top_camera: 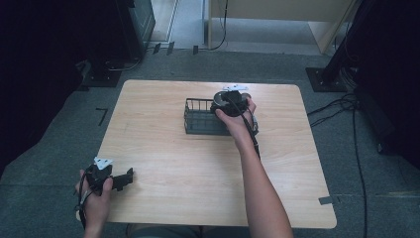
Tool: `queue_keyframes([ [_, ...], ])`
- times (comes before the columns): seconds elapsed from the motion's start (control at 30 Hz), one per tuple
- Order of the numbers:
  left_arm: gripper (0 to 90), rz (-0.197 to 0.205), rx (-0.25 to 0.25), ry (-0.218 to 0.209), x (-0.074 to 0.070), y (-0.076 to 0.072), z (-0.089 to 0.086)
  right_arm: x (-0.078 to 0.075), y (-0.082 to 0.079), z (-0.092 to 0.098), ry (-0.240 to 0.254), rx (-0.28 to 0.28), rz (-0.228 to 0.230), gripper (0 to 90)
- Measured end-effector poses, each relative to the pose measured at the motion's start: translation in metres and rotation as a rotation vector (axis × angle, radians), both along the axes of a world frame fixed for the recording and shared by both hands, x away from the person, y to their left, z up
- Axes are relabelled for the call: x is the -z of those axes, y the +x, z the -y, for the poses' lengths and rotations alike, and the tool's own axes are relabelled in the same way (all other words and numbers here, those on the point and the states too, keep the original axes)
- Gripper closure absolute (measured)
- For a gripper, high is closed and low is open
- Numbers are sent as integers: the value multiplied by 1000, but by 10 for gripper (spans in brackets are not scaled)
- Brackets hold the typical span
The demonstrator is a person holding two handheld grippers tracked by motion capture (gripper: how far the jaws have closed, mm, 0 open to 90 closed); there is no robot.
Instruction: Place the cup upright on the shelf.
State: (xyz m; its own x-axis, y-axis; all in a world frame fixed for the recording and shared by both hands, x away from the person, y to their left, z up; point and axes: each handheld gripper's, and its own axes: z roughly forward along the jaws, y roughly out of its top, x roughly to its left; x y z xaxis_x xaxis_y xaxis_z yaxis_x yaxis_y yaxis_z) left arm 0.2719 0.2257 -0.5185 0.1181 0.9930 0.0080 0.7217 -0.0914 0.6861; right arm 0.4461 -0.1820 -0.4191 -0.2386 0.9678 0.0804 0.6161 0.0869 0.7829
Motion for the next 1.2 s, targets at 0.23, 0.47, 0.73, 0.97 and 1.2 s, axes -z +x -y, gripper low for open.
queue_keyframes([
  [0.23, 0, 0, 0, 0, 0, 0, 0, 8, -1, 0, -5, 0, -13, 175],
  [0.47, 0, 0, 0, 0, 0, 0, 0, 14, -3, -2, -21, -7, -27, 175],
  [0.73, 0, 0, 1, 0, 0, 0, 0, 17, -5, 3, -19, -7, -52, 173],
  [0.97, 0, 0, 0, 0, 0, 0, 0, 18, -7, 5, -20, -8, -61, 175],
  [1.2, 0, 0, 0, 0, 0, 0, 0, 20, -6, 3, -26, 18, -43, 180],
])
